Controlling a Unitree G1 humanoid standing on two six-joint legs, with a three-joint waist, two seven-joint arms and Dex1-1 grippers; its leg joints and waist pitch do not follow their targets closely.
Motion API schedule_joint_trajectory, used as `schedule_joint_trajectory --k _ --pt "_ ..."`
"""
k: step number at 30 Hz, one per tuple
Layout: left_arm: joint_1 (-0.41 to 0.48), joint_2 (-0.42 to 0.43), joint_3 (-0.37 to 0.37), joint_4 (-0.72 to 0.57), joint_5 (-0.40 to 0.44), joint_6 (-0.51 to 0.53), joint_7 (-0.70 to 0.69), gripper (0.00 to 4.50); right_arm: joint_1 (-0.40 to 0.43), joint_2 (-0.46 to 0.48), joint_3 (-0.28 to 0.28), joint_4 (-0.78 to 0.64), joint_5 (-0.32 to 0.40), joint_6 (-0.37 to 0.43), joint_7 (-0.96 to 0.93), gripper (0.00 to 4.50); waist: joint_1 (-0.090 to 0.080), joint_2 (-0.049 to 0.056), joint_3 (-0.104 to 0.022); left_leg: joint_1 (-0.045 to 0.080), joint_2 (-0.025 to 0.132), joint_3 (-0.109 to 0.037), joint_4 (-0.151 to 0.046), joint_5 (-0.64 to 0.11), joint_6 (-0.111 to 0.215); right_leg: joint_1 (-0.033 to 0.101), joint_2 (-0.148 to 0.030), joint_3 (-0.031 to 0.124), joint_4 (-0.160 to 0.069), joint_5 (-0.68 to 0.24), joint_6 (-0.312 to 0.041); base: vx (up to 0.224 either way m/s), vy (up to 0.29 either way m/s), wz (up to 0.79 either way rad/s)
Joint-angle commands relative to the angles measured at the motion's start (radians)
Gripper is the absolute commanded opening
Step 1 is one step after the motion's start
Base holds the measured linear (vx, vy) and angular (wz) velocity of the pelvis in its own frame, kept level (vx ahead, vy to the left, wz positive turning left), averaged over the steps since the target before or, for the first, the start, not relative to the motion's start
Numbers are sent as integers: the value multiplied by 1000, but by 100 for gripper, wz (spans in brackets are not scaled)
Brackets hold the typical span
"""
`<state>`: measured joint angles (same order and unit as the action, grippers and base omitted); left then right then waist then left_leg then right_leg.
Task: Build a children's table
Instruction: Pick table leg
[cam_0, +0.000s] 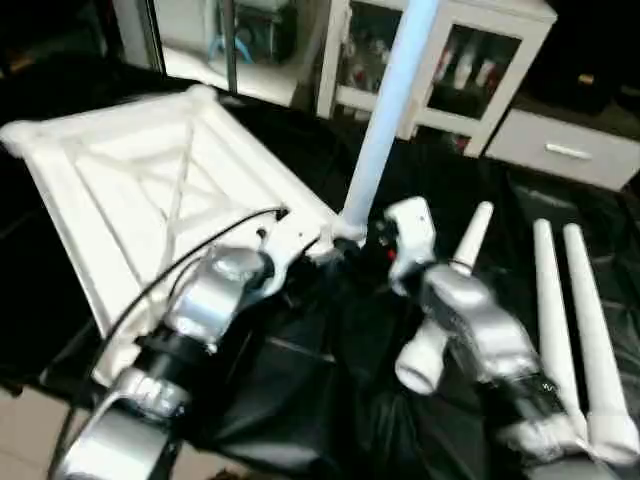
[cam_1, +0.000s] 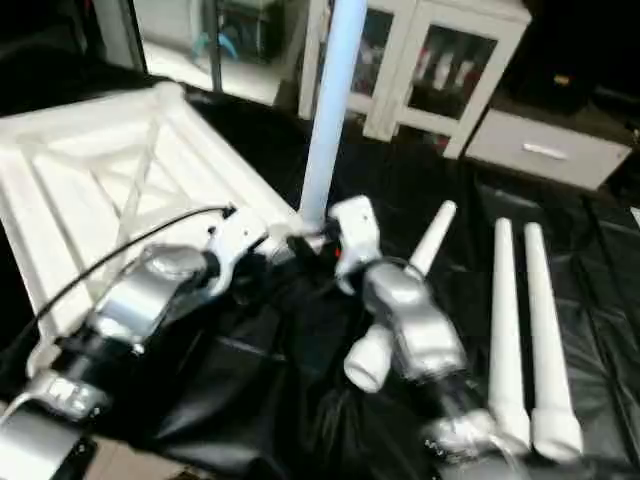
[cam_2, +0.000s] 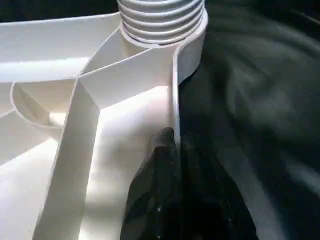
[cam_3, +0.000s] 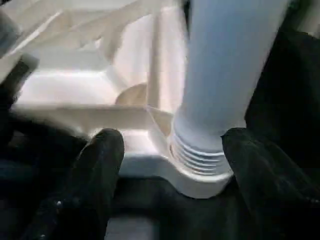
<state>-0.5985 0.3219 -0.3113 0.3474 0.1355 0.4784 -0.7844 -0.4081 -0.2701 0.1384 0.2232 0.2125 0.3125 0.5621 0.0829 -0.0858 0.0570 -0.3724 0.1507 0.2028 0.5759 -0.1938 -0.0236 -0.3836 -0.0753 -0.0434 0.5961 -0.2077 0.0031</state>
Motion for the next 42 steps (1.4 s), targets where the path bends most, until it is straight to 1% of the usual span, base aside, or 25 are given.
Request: schedule_joint_trajectory --k 1,2,3,4,6,7,9,10,12,13,15,16,17,18,20,22,25,28,31,32,34,35,39,40,42 --pt "36 42 -20 -18 -8 -51 -68 0 30 -74 -20 -95 32 46 103 375 8 17 -58 31 94 -40 -68 -86 43 38 -87 49 -42 66 -238 0 0 0" --pt "59 82 -27 -33 -22 -100 -129 0 51 -130 -25 -131 54 52 172 375 10 17 -57 30 94 -39 -68 -100 44 39 -89 49 -44 51 -240 0 0 0" --pt "63 89 -28 -36 -25 -104 -138 0 55 -139 -26 -138 58 55 182 381 10 16 -57 28 94 -41 -68 -104 45 41 -90 49 -44 45 -240 0 0 0" --pt "82 123 -37 -53 -34 -152 -188 0 69 -180 -26 -157 66 50 232 381 10 17 -57 29 95 -39 -68 -108 41 39 -91 50 -43 41 -242 0 0 0" --pt "119 183 -46 -98 -62 -182 -282 0 92 -253 -24 -197 98 68 328 405 10 16 -56 29 96 -40 -68 -133 41 39 -93 50 -44 5 -248 0 0 0" --pt "119 183 -46 -98 -62 -182 -282 0 92 -253 -24 -197 98 68 328 415 13 18 -55 34 97 -38 -68 -130 41 35 -91 50 -44 6 -252 0 0 0" --pt "137 209 -46 -123 -80 -198 -328 0 91 -280 -15 -196 103 70 372 425 10 16 -55 33 95 -38 -67 -131 39 33 -89 48 -42 -2 -263 0 0 0" --pt "146 227 -48 -139 -89 -208 -352 0 94 -303 3 -201 96 62 404 443 11 18 -55 35 96 -38 -66 -138 36 30 -89 47 -42 -10 -269 0 0 0" --pt "157 250 -53 -162 -104 -222 -388 0 92 -318 34 -209 94 61 449 443 13 19 -54 36 96 -37 -66 -147 28 30 -87 47 -41 -24 -269 0 0 0" --pt "159 254 -55 -170 -109 -224 -399 0 90 -319 45 -210 97 64 466 443 11 19 -52 34 95 -37 -68 -156 23 29 -87 48 -42 -35 -267 0 0 0" --pt "162 256 -56 -184 -118 -228 -413 0 80 -315 75 -202 92 65 496 443 12 16 -52 34 95 -38 -68 -178 13 28 -89 48 -43 -62 -266 0 0 0" --pt "162 256 -56 -184 -118 -228 -413 0 80 -315 75 -202 92 65 496 443 13 18 -52 36 96 -38 -68 -190 5 26 -91 49 -45 -81 -262 0 0 0" --pt "163 259 -61 -189 -119 -237 -421 0 66 -307 104 -184 69 43 510 443 13 13 -51 34 96 -38 -68 -199 -2 27 -90 49 -46 -96 -258 0 0 0" --pt "164 260 -64 -192 -118 -242 -428 0 53 -297 123 -161 47 25 514 443 13 15 -52 35 96 -40 -68 -200 -8 26 -91 48 -44 -103 -258 0 0 0" --pt "168 262 -71 -202 -117 -247 -437 0 19 -264 149 -108 11 -7 503 443 8 14 -51 34 94 -39 -68 -220 -27 22 -92 49 -47 -137 -252 0 0 0" --pt "171 263 -73 -209 -120 -246 -442 0 7 -251 156 -94 11 -11 508 443 11 16 -54 37 94 -38 -66 -209 -28 23 -93 50 -43 -118 -252 0 0 0" --pt "174 264 -78 -221 -124 -243 -451 0 -26 -216 171 -47 -7 -38 498 443 11 15 -56 34 92 -37 -64 -166 -19 25 -87 48 -36 -60 -256 0 0 0" --pt "174 263 -83 -225 -122 -244 -453 0 -51 -197 182 -10 -18 -52 498 443 16 14 -60 35 90 -33 -59 -124 -1 28 -87 47 -30 -1 -268 0 0 0" --pt "173 264 -85 -225 -121 -245 -453 0 -59 -195 189 10 -19 -59 525 443 17 13 -61 34 89 -33 -57 -113 6 31 -86 46 -28 11 -271 0 0 0" --pt "174 265 -86 -225 -120 -245 -453 0 -60 -197 192 15 -18 -59 537 443 18 11 -60 33 90 -34 -57 -117 11 32 -87 46 -28 1 -271 0 0 0" --pt "174 266 -86 -226 -119 -245 -453 0 -60 -202 197 22 -17 -61 555 443 18 11 -60 34 91 -34 -57 -129 10 31 -87 46 -30 -20 -270 0 0 0" --pt "175 267 -87 -226 -119 -245 -453 0 -60 -203 198 23 -17 -61 560 426 18 11 -60 34 91 -35 -58 -127 9 31 -87 46 -30 -19 -269 0 0 0" --pt "177 266 -86 -226 -117 -244 -454 0 -65 -198 199 49 -22 -78 564 407 18 11 -62 34 90 -34 -56 -119 10 31 -87 46 -28 -9 -271 0 0 0" --pt "178 265 -86 -225 -117 -245 -455 0 -68 -191 198 61 -23 -83 564 385 18 13 -62 34 89 -34 -55 -112 11 31 -86 46 -27 1 -274 0 0 0" --pt "178 265 -86 -224 -116 -245 -456 0 -70 -185 197 68 -25 -86 568 370 18 12 -62 34 89 -34 -55 -112 11 31 -85 45 -27 4 -278 0 0 0"
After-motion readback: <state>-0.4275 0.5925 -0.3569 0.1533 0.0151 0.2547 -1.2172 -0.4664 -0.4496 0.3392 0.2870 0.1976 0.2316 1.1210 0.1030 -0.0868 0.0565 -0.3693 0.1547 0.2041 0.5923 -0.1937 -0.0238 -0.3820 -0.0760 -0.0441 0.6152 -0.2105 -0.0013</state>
